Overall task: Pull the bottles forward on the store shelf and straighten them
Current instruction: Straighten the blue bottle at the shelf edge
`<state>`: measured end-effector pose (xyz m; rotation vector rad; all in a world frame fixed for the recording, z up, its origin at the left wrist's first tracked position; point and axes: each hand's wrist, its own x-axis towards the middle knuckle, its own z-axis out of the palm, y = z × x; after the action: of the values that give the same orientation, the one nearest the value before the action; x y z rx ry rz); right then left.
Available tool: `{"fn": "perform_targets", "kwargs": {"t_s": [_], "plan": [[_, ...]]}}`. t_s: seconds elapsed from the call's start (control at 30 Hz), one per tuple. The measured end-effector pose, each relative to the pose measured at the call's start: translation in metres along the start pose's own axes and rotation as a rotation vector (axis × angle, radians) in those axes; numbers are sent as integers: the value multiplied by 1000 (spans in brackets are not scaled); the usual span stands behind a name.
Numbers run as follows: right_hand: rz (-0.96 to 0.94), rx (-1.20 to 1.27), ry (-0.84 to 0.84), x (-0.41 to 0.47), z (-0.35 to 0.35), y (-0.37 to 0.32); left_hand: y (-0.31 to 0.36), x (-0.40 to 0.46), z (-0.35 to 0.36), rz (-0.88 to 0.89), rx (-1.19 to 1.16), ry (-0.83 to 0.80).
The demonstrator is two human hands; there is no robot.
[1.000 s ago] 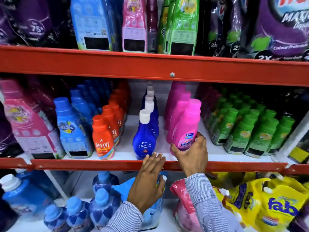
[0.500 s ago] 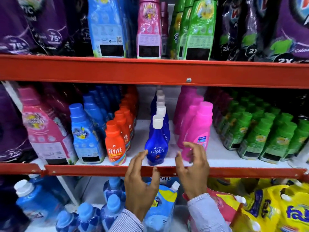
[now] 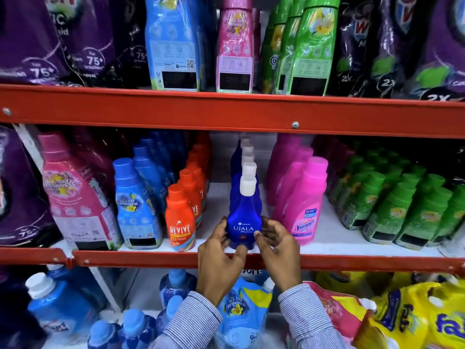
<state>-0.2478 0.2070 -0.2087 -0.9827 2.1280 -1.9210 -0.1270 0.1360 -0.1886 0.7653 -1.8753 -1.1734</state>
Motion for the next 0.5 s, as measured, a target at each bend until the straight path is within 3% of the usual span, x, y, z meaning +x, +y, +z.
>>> {"fn": "perform_targets", "kwargs": {"t_s": [0.5], "plan": [[-11, 55, 30, -2, -3, 3, -8, 0, -1, -7, 5, -39]]}}
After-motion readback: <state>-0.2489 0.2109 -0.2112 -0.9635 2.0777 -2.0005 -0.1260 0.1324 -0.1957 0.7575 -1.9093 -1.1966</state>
